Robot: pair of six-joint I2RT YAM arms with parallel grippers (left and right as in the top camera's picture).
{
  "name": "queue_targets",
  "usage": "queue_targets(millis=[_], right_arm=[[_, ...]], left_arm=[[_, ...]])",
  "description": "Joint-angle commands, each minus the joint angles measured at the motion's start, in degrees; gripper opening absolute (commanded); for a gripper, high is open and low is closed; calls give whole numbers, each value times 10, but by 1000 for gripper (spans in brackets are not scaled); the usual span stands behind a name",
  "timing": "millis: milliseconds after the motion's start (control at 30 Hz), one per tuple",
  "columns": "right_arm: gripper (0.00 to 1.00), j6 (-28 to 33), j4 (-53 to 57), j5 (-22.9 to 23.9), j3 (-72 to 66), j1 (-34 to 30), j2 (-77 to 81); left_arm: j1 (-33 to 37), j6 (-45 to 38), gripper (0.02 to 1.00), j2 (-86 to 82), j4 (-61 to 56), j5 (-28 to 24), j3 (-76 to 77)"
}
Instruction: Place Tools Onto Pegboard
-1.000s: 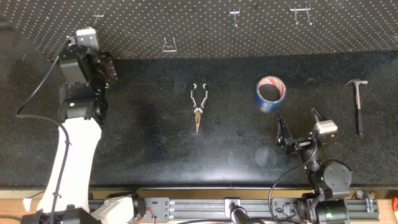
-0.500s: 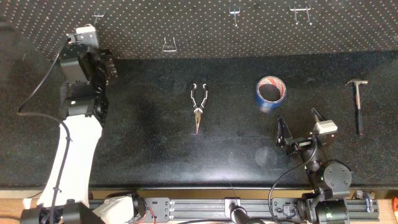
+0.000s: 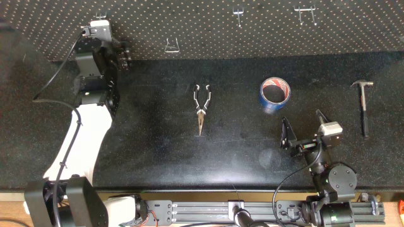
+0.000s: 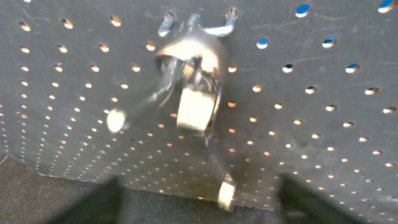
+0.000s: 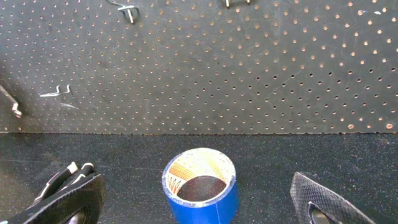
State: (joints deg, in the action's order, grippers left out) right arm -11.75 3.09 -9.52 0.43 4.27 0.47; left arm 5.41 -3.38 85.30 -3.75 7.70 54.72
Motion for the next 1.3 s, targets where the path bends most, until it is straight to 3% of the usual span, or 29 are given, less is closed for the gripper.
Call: queue_targets(millis=[33,300,467,533,600,667,733,767,867,933,1067,1167,1300], right_arm=[[976,-7,3,1,-2,4,-4],[976,-7,3,0,-2,4,-4],[976,-7,3,1,-2,4,-4],[978,-7,3,1,-2,4,-4],[976,-7,3,1,-2,4,-4],[976,-7,3,1,-2,4,-4],[976,-7,3,1,-2,4,-4],[976,-7,3,1,-2,4,-4],[976,-7,3,1,-2,4,-4],[976,-7,3,1,-2,4,-4],[972,-7,3,0,-2,4,-4],[976,-7,3,1,-2,4,-4],[976,-7,3,1,-2,4,-4]], left_arm=[[-1,-3,996,-48,17,10,7],[-2,-3,996,-337,355,7,7],[-2,-2,996,-439,385,7,7],[-2,79,998,-435,399,-84,7],[-15,226,998,-406,472,-68,7],[-64,271,998,-368,568,-40,7],[-140,322,998,-336,593,-17,7],[-219,371,998,-301,593,16,9],[-328,422,998,-193,593,22,30],[-387,419,998,-63,595,22,91],[-407,367,998,85,608,20,216],[-400,317,998,164,607,20,278],[-353,318,996,213,584,-21,279]])
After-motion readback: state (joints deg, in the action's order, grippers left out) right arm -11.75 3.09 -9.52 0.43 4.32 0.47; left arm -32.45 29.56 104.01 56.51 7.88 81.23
